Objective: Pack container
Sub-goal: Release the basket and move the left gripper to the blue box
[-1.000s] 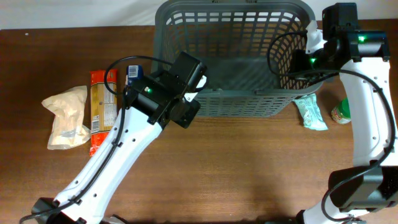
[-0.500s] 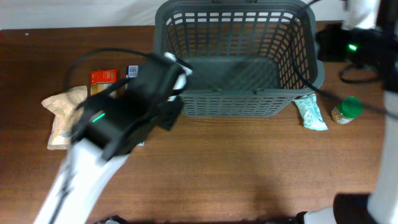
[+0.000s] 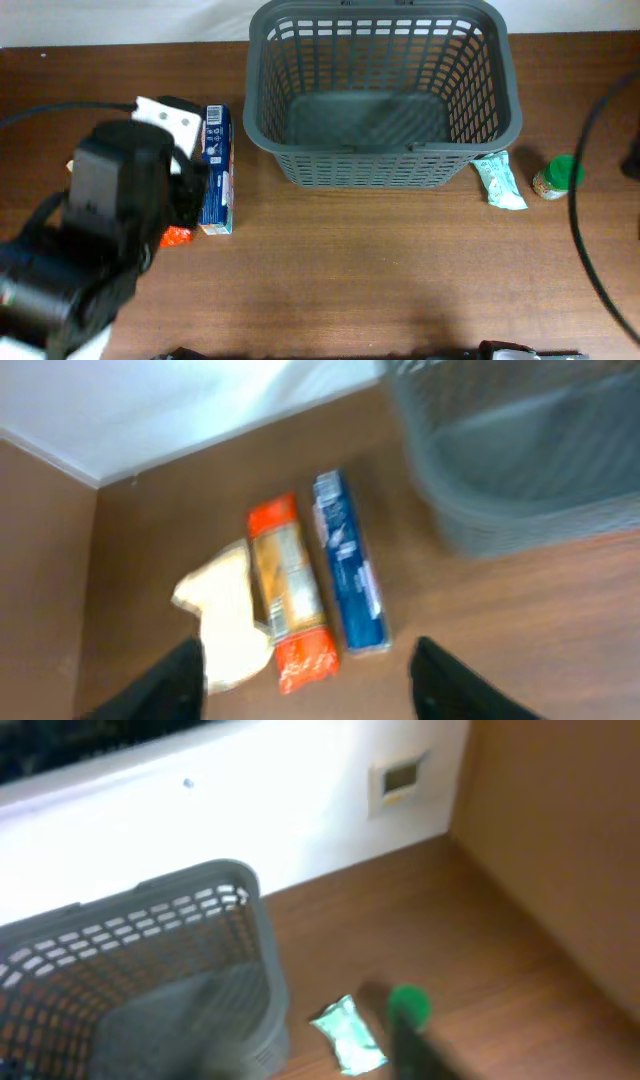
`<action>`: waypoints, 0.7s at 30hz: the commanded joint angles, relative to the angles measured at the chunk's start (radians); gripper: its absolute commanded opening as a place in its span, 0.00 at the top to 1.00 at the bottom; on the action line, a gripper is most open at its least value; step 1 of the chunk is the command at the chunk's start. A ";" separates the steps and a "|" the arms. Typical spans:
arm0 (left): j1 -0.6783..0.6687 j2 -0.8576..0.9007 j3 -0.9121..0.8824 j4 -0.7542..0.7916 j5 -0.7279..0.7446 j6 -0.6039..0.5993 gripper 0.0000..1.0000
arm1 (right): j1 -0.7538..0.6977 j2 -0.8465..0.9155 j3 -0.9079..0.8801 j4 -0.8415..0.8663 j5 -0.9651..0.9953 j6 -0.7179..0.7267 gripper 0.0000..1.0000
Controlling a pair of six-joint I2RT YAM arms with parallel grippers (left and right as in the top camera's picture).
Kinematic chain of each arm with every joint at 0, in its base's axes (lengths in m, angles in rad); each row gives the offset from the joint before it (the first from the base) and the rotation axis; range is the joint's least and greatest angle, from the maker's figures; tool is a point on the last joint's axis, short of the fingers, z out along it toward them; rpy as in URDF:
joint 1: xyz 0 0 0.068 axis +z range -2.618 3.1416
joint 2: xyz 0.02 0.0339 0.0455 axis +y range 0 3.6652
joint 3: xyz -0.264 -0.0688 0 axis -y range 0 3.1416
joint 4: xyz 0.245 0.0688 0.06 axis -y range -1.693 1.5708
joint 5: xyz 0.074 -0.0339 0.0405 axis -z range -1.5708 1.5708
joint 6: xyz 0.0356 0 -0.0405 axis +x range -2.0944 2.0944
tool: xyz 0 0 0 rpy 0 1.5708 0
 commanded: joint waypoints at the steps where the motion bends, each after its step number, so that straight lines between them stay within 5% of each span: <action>1: 0.127 0.129 -0.024 -0.039 0.072 0.009 0.32 | -0.018 -0.066 0.009 -0.008 0.063 0.026 0.01; 11: 0.332 0.547 -0.032 0.003 0.399 0.104 0.20 | -0.018 -0.122 0.009 -0.018 0.068 0.026 0.01; 21: 0.333 0.821 -0.032 0.102 0.409 0.118 0.15 | -0.018 -0.122 0.009 -0.018 0.068 0.026 0.01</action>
